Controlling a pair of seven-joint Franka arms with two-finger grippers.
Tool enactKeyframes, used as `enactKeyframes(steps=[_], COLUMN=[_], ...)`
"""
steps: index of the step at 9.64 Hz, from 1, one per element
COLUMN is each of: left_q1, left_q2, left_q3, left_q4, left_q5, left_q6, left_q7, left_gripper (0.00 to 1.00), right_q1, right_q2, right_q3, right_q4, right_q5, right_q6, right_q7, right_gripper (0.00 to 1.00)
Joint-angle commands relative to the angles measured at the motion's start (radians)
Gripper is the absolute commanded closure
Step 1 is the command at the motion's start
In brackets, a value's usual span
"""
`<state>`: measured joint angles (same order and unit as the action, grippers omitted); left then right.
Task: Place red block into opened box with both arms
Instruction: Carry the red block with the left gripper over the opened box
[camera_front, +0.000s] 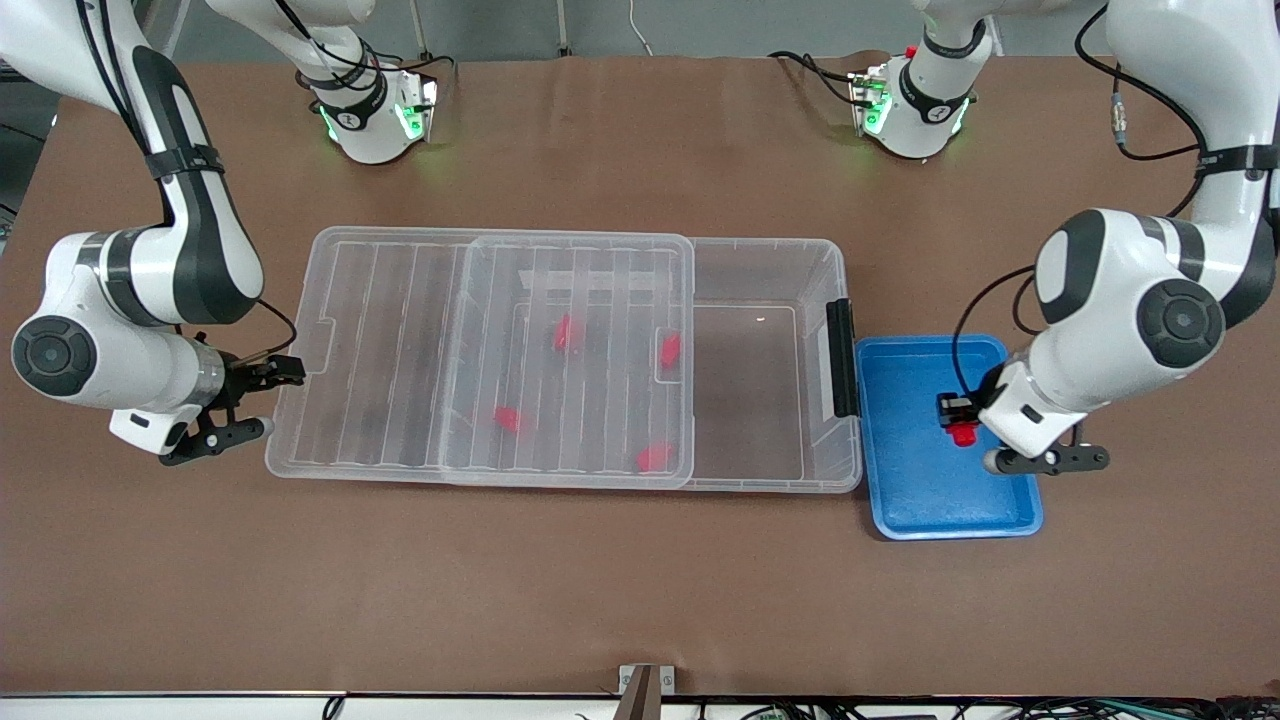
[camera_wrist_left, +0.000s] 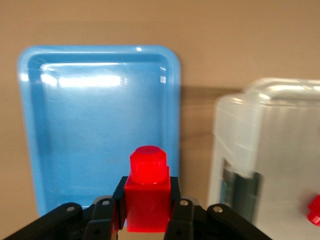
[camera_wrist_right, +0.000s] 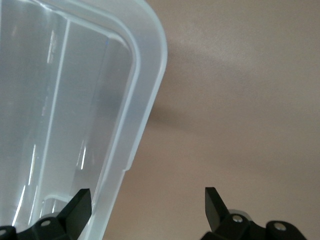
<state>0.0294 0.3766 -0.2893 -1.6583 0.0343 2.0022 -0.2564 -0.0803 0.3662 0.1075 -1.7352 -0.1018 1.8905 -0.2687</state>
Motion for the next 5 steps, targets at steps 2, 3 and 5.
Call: enactKeyframes(steps=[2, 3, 5], left_q1=[-0.005, -0.019, -0.104], left_q2=[0.022, 0.015, 0.024], left_q3=[-0.097, -0.114, -0.116], left_q4=[-0.018, -0.017, -0.014], left_q5=[0.019, 0.019, 0.019], left_q6=[-0.005, -0.005, 0.0], left_q7=[-0.073, -0.075, -0.206], left_gripper=[1.0, 1.0, 1.0], right_q1=[0.007, 0.008, 0.004], right_q2=[-0.027, -0.067, -0.172], right_q3=[0.014, 0.012, 0.003], right_q4=[0.098, 0.135, 0.151], right_q5=[-0.002, 0.028, 0.042], right_q6=[-0.121, -0.137, -0.151], right_q7=[0.101, 0.185, 0.34], right_gripper=[0.0, 0.0, 0.0])
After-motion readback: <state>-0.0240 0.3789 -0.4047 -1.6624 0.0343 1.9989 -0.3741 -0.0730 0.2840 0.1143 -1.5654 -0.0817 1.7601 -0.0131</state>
